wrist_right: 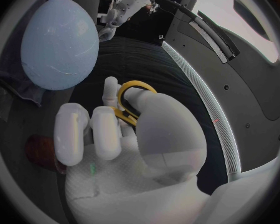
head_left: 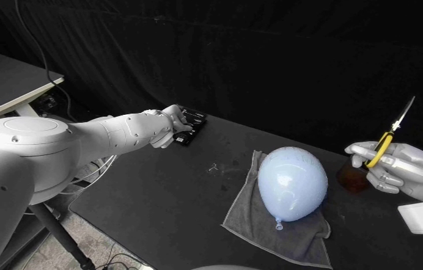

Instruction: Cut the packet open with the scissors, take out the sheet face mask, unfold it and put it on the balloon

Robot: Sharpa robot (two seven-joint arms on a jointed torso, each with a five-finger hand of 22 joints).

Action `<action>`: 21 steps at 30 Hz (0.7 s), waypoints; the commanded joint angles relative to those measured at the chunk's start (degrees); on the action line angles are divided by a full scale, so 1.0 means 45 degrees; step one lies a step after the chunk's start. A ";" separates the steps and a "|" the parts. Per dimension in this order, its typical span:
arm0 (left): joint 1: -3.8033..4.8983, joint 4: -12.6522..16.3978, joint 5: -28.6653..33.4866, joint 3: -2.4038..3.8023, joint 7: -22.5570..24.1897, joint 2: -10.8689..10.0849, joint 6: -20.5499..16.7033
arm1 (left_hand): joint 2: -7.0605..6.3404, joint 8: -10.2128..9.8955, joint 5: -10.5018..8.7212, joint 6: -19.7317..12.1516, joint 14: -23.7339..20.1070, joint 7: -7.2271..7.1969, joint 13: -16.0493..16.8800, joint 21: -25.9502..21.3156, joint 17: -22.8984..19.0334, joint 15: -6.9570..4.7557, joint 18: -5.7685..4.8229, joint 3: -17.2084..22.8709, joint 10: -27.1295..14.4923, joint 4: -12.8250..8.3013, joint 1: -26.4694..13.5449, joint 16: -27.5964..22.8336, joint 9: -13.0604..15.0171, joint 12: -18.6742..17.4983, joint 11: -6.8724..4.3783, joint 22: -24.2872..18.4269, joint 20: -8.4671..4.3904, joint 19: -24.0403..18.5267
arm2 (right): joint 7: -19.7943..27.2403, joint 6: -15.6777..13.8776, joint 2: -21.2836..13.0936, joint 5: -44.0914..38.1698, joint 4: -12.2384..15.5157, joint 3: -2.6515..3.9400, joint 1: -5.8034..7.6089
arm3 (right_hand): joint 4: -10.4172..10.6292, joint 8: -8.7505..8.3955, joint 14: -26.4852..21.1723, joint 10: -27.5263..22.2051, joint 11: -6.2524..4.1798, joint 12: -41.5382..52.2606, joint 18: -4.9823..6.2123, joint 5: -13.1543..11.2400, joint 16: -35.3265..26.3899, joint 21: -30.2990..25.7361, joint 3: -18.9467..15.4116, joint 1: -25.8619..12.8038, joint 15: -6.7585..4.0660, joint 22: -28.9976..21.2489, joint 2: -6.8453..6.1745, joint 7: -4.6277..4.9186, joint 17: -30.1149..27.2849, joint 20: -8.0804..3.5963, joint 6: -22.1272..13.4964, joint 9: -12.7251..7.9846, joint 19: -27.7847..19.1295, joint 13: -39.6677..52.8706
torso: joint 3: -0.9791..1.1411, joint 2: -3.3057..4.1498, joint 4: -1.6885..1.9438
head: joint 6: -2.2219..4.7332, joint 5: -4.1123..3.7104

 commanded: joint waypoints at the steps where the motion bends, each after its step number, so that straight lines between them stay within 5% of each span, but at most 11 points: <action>1: -0.0132 0.0142 0.1230 -0.0061 0.0117 0.0062 0.1164 | 0.0141 -0.0141 0.0008 -0.0132 -0.0113 0.0025 0.0019 -0.0100 -0.0036 0.0048 -0.0229 -0.1347 -0.0170 -0.0029 -0.0318 -0.0110 -0.0142 -0.0029 -0.0027 0.0030 0.0009 -0.0094 | 0.0051 0.0185 0.0010 -0.0162 -0.0003 0.0013 -0.0004 | -0.0066 0.0067 0.0319 0.2894 -0.1293 0.7187 0.0021 0.0086 0.0038 -0.0084 0.0002 0.0093 -0.0073 0.1168 0.0065 -0.0093 -0.0015 -0.0022 -0.0017 0.0012 -0.0021 -0.0019 | 0.0007 0.0001 -0.0004 | -0.0019 -0.0034; 4: -0.0132 0.0165 0.1369 -0.0060 0.0231 0.0035 0.1202 | 0.0696 -0.0361 -0.0013 -0.0164 -0.0233 0.0139 0.0023 -0.0201 -0.0083 0.0101 -0.0307 -0.4719 -0.0378 0.0071 0.0035 -0.0249 -0.0337 -0.0009 0.0137 0.0039 0.0007 -0.0177 | 0.0045 0.0186 0.0010 -0.0177 -0.0010 0.0013 -0.0006 | -0.0066 0.0067 0.0319 0.2894 -0.1293 0.7187 0.0021 0.0086 0.0038 -0.0084 0.0002 0.0093 -0.0073 0.1168 0.0065 -0.0093 -0.0015 -0.0022 -0.0017 0.0012 -0.0021 -0.0019 | 0.0004 0.0004 -0.0001 | -0.0018 -0.0053; 5: -0.0132 0.0188 0.1430 -0.0059 0.0308 0.0014 0.1216 | 0.0435 -0.0443 0.0046 -0.0211 -0.0297 0.0269 0.0015 -0.0242 -0.0103 0.0149 -0.0345 -0.5654 -0.0490 0.0112 -0.0171 -0.0305 -0.0401 -0.0022 0.0196 0.0037 0.0010 -0.0227 | 0.0043 0.0187 0.0009 -0.0183 -0.0014 0.0013 -0.0008 | -0.0066 0.0067 0.0319 0.2894 -0.1293 0.7187 0.0021 0.0086 0.0038 -0.0084 0.0002 0.0093 -0.0073 0.1168 0.0065 -0.0093 -0.0015 -0.0022 -0.0017 0.0012 -0.0021 -0.0019 | 0.0004 0.0004 -0.0001 | -0.0018 -0.0053; 8: -0.0133 0.0260 0.1502 -0.0058 0.0452 -0.0035 0.1275 | 0.0050 -0.0520 0.0059 -0.0305 -0.0397 0.0378 0.0011 -0.0296 -0.0130 0.0210 -0.0399 -0.6571 -0.0653 0.0140 -0.0255 -0.0381 -0.0453 -0.0031 0.0278 0.0035 0.0012 -0.0302 | 0.0041 0.0189 0.0005 -0.0190 -0.0021 0.0012 -0.0010 | -0.0066 0.0067 0.0319 0.2894 -0.1293 0.7187 0.0021 0.0086 0.0038 -0.0084 0.0002 0.0093 -0.0073 0.1168 0.0065 -0.0093 -0.0015 -0.0022 -0.0017 0.0012 -0.0021 -0.0019 | 0.0002 0.0011 -0.0004 | -0.0021 -0.0081; 12: -0.0133 0.0367 0.1545 -0.0057 0.0583 -0.0098 0.1415 | -0.0213 -0.0568 0.0077 -0.0400 -0.0491 0.0430 0.0009 -0.0347 -0.0150 0.0253 -0.0459 -0.6838 -0.0786 0.0139 -0.0193 -0.0443 -0.0479 -0.0037 0.0325 0.0030 0.0016 -0.0380 | 0.0040 0.0188 0.0004 -0.0194 -0.0036 0.0012 -0.0014 | -0.0066 0.0067 0.0319 0.2894 -0.1293 0.7187 0.0021 0.0086 0.0038 -0.0084 0.0002 0.0093 -0.0073 0.1168 0.0065 -0.0093 -0.0015 -0.0022 -0.0017 0.0012 -0.0021 -0.0019 | -0.0001 0.0012 -0.0004 | -0.0025 -0.0108; 16: -0.0133 0.0475 0.1561 -0.0053 0.0662 -0.0154 0.1454 | -0.0085 -0.0577 0.0076 -0.0437 -0.0536 0.0444 0.0016 -0.0380 -0.0160 0.0275 -0.0509 -0.6710 -0.0860 0.0137 -0.0014 -0.0476 -0.0489 -0.0015 0.0345 0.0034 0.0013 -0.0434 | 0.0037 0.0192 0.0004 -0.0198 -0.0052 0.0011 -0.0022 | -0.0089 0.0070 0.0316 0.2881 -0.1295 0.7186 0.0020 0.0086 0.0033 -0.0081 0.0003 0.0114 -0.0074 0.1174 0.0058 -0.0095 -0.0026 -0.0023 -0.0024 0.0016 -0.0018 0.0002 | -0.0002 0.0005 0.0003 | -0.0037 -0.0141; 17: -0.0133 0.0497 0.1566 -0.0052 0.0680 -0.0165 0.1447 | 0.0061 -0.0566 0.0071 -0.0421 -0.0529 0.0428 0.0021 -0.0383 -0.0158 0.0270 -0.0521 -0.6506 -0.0859 0.0131 0.0085 -0.0475 -0.0488 0.0000 0.0336 0.0039 0.0012 -0.0439 | 0.0038 0.0192 0.0004 -0.0199 -0.0054 0.0011 -0.0024 | -0.0089 0.0070 0.0316 0.2881 -0.1295 0.7186 0.0020 0.0086 0.0033 -0.0081 0.0003 0.0114 -0.0074 0.1174 0.0058 -0.0095 -0.0026 -0.0023 -0.0024 0.0016 -0.0018 0.0002 | -0.0002 0.0005 0.0003 | -0.0037 -0.0141; 18: -0.0133 0.0513 0.1570 -0.0051 0.0692 -0.0173 0.1437 | 0.0595 -0.0567 0.0048 -0.0405 -0.0491 0.0372 0.0030 -0.0382 -0.0149 0.0244 -0.0533 -0.5734 -0.0833 0.0109 0.0383 -0.0459 -0.0501 0.0027 0.0299 0.0048 0.0008 -0.0437 | 0.0038 0.0194 0.0004 -0.0200 -0.0056 0.0011 -0.0026 | -0.0089 0.0070 0.0316 0.2881 -0.1295 0.7186 0.0020 0.0086 0.0033 -0.0081 0.0003 0.0114 -0.0074 0.1174 0.0058 -0.0095 -0.0026 -0.0023 -0.0024 0.0016 -0.0018 0.0002 | 0.0000 0.0001 0.0005 | -0.0044 -0.0150; 21: -0.0133 0.0551 0.1578 -0.0048 0.0720 -0.0194 0.1363 | 0.1588 -0.0615 0.0033 -0.0402 -0.0421 0.0211 0.0038 -0.0376 -0.0133 0.0189 -0.0542 -0.4478 -0.0762 -0.0036 0.1259 -0.0429 -0.0557 0.0065 0.0177 0.0060 0.0004 -0.0426 | 0.0040 0.0197 0.0006 -0.0201 -0.0060 0.0011 -0.0031 | -0.0089 0.0070 0.0316 0.2881 -0.1295 0.7186 0.0020 0.0086 0.0033 -0.0081 0.0003 0.0114 -0.0074 0.1174 0.0058 -0.0095 -0.0026 -0.0023 -0.0024 0.0016 -0.0018 0.0002 | 0.0004 -0.0002 0.0007 | -0.0048 -0.0152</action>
